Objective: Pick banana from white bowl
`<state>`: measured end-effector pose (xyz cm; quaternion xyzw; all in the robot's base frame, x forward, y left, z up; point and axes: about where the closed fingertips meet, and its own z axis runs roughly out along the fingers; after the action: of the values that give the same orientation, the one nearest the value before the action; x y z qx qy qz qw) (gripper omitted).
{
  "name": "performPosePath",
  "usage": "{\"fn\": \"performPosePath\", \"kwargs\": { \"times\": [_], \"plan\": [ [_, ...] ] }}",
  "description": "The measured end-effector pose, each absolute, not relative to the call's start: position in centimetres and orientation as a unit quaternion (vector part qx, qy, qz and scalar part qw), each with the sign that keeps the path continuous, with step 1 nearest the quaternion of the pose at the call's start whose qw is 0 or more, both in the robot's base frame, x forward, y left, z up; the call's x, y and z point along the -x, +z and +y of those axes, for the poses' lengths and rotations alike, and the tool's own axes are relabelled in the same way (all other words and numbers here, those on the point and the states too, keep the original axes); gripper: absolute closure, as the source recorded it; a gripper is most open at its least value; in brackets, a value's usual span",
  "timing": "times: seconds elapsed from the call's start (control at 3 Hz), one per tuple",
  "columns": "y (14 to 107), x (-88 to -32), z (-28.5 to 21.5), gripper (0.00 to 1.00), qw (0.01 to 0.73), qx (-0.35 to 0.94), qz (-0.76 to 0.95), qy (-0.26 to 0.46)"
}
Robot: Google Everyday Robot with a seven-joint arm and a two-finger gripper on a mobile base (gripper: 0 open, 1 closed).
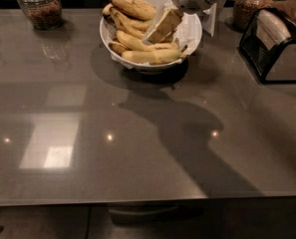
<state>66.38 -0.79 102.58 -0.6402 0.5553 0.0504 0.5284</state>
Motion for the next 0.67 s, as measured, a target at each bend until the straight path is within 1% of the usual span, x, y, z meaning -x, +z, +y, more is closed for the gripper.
{"fn": "performPosePath", "kwargs": {
  "times": [0.33,0.67],
  "plan": [
    [102.3,-68.9,-0.6,0.12,0.538,0.638,0.550,0.044],
    [101.9,-70.7,-0.4,0.18,0.543,0.637,0.546,0.039]
  ]
}}
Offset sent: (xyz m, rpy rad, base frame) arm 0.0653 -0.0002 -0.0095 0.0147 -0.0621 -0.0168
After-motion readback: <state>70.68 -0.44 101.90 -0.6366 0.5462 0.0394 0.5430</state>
